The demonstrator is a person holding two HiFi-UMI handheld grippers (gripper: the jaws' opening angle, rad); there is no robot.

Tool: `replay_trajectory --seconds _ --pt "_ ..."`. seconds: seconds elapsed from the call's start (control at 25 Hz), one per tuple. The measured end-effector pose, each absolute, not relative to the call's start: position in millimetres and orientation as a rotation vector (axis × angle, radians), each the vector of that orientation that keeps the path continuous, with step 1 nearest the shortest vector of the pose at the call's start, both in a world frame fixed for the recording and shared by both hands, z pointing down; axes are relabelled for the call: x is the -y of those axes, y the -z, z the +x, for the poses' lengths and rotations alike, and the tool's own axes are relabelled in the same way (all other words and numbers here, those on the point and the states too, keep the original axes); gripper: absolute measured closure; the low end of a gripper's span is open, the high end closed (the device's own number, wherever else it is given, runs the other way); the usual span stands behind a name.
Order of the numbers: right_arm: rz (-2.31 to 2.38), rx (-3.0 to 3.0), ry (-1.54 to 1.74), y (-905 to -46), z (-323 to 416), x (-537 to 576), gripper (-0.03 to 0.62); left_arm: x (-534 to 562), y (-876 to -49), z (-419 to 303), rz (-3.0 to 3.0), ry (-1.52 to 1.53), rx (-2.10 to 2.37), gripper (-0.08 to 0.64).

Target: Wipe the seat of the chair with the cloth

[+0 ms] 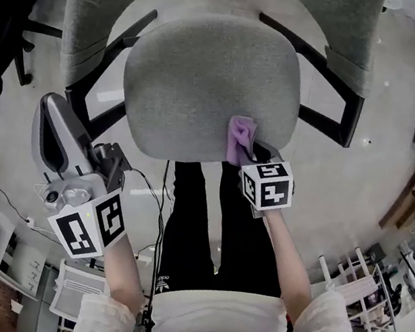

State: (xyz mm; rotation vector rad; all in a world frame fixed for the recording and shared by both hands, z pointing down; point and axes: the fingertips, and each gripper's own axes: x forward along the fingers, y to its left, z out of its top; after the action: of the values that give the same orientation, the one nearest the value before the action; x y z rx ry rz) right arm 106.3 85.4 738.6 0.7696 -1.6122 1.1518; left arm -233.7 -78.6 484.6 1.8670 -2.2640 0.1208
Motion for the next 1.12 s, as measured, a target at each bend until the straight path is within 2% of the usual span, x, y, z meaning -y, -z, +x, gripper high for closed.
replay_trajectory --seconds 0.2,0.64,0.92,1.12 --pt "0.855 1.54 -1.067 -736.6 168.6 -71.6 0.5 84.8 -482.8 -223.1 1.901 -0.138 2.24 0.548" --pt "0.964 1.41 -0.954 -736.4 243.9 -57.3 0.5 93.5 -478.2 -204.3 1.949 -0.153 2.223 0.548" --pt "0.98 1.373 -0.908 -737.0 262.0 -54.3 0.5 91.5 -478.9 -196.0 1.951 -0.149 2.212 0.548" --pt "0.975 1.402 -0.908 -719.8 242.8 -50.2 0.5 94.6 -462.8 -193.1 1.972 -0.133 2.22 0.548"
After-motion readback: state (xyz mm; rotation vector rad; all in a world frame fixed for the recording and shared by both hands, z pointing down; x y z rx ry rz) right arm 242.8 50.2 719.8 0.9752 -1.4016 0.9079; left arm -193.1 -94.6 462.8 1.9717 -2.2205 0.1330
